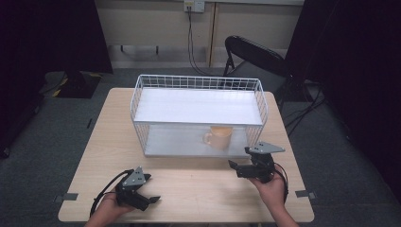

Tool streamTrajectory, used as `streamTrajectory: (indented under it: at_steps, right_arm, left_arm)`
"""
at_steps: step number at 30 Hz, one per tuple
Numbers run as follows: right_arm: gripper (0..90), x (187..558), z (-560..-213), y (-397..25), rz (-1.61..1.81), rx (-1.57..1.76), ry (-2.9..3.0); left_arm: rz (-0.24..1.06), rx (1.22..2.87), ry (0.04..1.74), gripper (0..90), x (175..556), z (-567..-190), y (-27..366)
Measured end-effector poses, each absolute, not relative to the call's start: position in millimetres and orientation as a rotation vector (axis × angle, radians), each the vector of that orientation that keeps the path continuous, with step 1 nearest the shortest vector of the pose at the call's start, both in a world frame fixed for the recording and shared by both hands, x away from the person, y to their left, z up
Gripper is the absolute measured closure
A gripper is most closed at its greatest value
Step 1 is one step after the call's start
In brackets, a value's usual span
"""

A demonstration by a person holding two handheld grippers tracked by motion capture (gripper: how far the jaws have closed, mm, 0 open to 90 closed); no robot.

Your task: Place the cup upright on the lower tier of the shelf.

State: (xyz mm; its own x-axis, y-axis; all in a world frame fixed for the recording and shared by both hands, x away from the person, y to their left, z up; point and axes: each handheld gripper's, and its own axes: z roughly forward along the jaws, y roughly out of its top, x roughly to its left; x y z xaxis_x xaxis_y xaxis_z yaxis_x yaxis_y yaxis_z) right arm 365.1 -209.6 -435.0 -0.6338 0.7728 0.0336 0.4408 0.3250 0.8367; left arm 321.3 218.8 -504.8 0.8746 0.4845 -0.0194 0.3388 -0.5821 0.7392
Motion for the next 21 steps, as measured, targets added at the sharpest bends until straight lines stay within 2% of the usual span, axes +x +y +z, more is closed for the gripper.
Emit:
streamTrajectory:
  at_steps: [21]
  right_arm:
    - [15.3, 349, -450, -248, 1.204, 1.041, 2.251]
  left_arm:
    - [0.236, 2.245, 0.591, 11.5, 321, -505, 219]
